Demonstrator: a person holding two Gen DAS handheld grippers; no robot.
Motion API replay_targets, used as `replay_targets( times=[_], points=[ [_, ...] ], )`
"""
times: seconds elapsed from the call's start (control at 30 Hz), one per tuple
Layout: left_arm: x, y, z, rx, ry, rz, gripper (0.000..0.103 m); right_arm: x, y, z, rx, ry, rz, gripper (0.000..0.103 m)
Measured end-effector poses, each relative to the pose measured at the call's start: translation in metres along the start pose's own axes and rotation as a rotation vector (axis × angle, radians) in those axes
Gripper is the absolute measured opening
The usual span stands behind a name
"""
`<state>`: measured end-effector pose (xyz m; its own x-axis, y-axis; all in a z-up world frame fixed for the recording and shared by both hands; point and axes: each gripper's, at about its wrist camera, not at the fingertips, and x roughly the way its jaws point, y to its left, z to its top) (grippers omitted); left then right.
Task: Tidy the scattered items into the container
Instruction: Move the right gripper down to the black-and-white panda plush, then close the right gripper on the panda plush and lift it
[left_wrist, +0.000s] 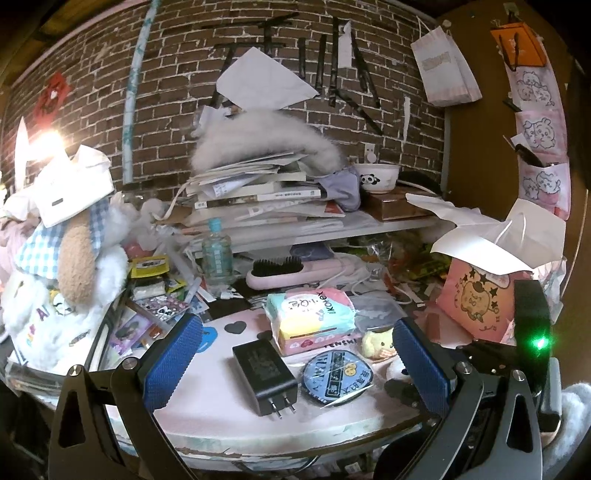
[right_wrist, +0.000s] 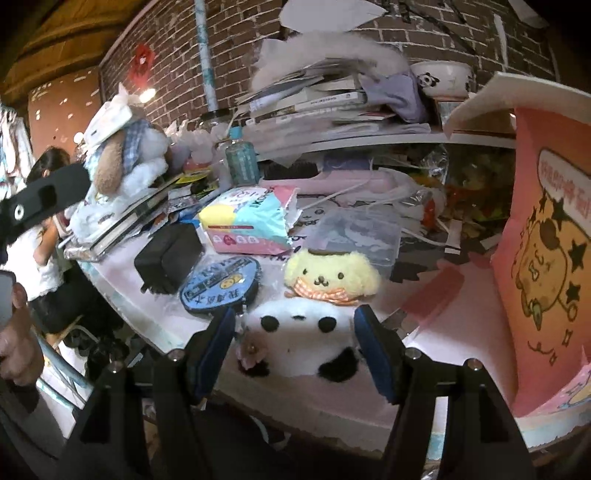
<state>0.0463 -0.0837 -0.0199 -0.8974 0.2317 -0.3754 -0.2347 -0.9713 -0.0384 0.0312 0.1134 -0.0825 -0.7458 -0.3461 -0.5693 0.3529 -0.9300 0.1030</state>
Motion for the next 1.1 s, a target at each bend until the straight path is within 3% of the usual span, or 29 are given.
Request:
replay_targets(
  times=[0.27,0.33,0.47,0.73,1.1],
  points=[
    [0.0,0.001,0.001,-0.003,-0.002,-0.001,0.103,0.019,0.01,0.006,-0.115,0.067,-0.035,0.064],
    [0.0,0.001,0.001,-0.009,-0.004,-0.002,0.103,0.02,0.011,0.006,-0.129,0.081,-0.036,0.054],
    [0.0,0.002,0.0,-0.015,-0.002,-0.005,0.103,0.021,0.005,0.004,-0.108,0.103,-0.004,0.052],
    [0.005,-0.001,-0.002,-0.009,0.016,0.003,0.103,0.017,0.004,0.001,-0.123,0.076,0.008,0.045],
    [0.008,-0.003,-0.004,-0.015,0.028,0.012,0.103,-0.008,0.006,0.019,-0.127,-0.014,0.035,0.045]
  ],
)
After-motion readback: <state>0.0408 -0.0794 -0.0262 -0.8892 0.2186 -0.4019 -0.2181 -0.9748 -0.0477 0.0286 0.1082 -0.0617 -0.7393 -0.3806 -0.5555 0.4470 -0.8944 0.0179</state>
